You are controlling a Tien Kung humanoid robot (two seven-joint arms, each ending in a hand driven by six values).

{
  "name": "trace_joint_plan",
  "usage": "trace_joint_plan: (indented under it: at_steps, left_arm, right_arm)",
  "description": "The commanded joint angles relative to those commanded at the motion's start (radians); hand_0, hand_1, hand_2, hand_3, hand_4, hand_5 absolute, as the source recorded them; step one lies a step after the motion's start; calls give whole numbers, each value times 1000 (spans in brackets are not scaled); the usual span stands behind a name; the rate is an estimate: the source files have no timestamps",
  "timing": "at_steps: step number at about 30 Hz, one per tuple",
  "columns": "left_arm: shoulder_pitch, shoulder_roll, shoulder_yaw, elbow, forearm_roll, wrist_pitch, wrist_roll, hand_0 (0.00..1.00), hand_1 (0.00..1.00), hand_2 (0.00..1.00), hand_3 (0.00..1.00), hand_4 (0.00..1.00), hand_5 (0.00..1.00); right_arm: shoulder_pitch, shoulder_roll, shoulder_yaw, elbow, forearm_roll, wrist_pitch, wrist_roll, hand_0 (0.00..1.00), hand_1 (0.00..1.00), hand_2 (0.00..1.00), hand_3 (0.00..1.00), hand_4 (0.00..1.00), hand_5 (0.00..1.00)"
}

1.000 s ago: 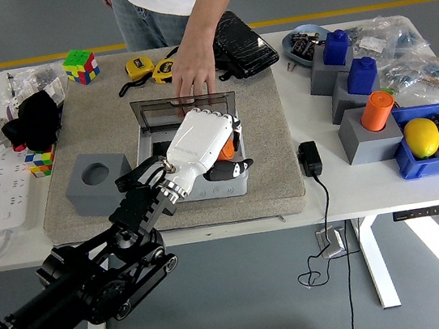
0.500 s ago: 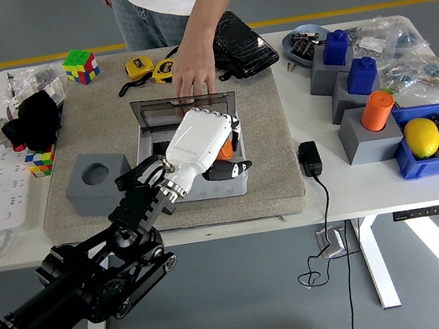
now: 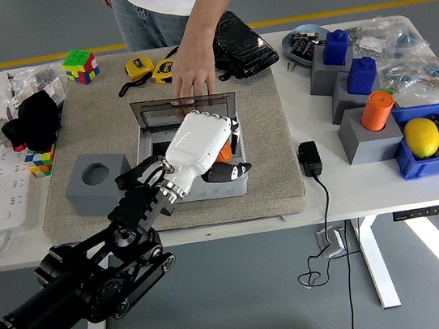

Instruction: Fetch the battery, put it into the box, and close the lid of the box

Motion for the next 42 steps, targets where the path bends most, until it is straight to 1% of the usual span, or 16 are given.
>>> trace_joint_plan:
  at_steps: [2, 3, 8, 9, 14, 15, 18, 20, 21, 26, 27, 31, 32, 33, 35, 42]
  left_arm:
    - [-1, 0, -1, -1, 0, -3, 0, 169, 235, 257, 273, 975, 282]
    - [-1, 1, -2, -1, 0, -3, 0, 231, 339, 351, 356, 992, 306]
    - [-3, 3, -5, -8, 0, -4, 1, 231, 339, 351, 356, 992, 306]
    - [-3, 3, -6, -10, 0, -5, 1, 311, 477, 419, 413, 998, 314]
    - [-4, 5, -7, -17, 0, -4, 3, 311, 477, 419, 413, 998, 314]
    - [-4, 5, -7, -19, 0, -3, 4, 357, 576, 481, 464, 991, 306]
    - [-2, 8, -8, -32, 0, 2, 6, 357, 576, 481, 464, 991, 306]
    - [3, 15, -13, -63, 0, 5, 15, 357, 576, 481, 464, 991, 306]
    - [6, 20, -15, -85, 0, 8, 18, 505, 735, 680, 605, 998, 352]
    - [34, 51, -50, -215, 0, -1, 16, 505, 735, 680, 605, 998, 352]
    - [43, 58, -69, -249, 0, -9, 11, 984, 998, 988, 952, 998, 565]
    - [79, 78, -161, -390, 0, -26, 7, 984, 998, 988, 952, 998, 565]
    - [84, 80, -182, -418, 0, -26, 7, 984, 998, 988, 952, 998, 565]
    - [88, 81, -201, -441, 0, -24, 6, 998, 998, 998, 997, 998, 629]
    - [100, 85, -242, -479, 0, -27, 5, 998, 998, 998, 997, 998, 629]
    - [140, 88, -355, -521, 0, -30, -15, 998, 998, 998, 998, 998, 679]
  right_arm:
    - [0, 0, -1, 0, 1, 0, 0, 837, 779, 760, 794, 998, 998]
    - [0, 0, -2, 0, 2, 0, 0, 837, 778, 759, 793, 998, 998]
    - [0, 1, -2, 0, 1, 0, 0, 837, 778, 759, 793, 998, 998]
    - [0, 1, -2, 0, 2, 0, 0, 838, 776, 759, 794, 998, 998]
    - [0, 1, -3, 0, 3, 0, 0, 838, 776, 759, 794, 998, 998]
    - [0, 1, -3, 0, 3, 0, 0, 838, 777, 759, 794, 998, 998]
    - [0, 1, -5, 0, 4, 0, 0, 838, 777, 759, 794, 998, 998]
    - [-1, 1, -4, 0, 3, 0, 0, 838, 777, 759, 794, 998, 998]
    - [-1, 1, -2, 0, 2, 0, -1, 838, 776, 759, 793, 998, 998]
    - [-3, 2, -5, 0, 5, 0, -1, 838, 776, 759, 793, 998, 998]
    - [-4, 2, -6, 0, 6, 0, 0, 838, 776, 759, 793, 998, 998]
    - [-8, 2, -2, 0, 3, 0, -2, 838, 776, 759, 793, 998, 998]
    - [-8, 2, -1, 0, 2, 0, -2, 838, 776, 759, 793, 998, 998]
    - [-9, 2, -1, 0, 1, 0, -2, 837, 775, 759, 793, 998, 998]
    - [-9, 2, -2, 0, 4, 0, -1, 837, 775, 759, 793, 998, 998]
    - [-5, 3, -4, 0, 11, -2, 1, 835, 775, 758, 793, 998, 998]
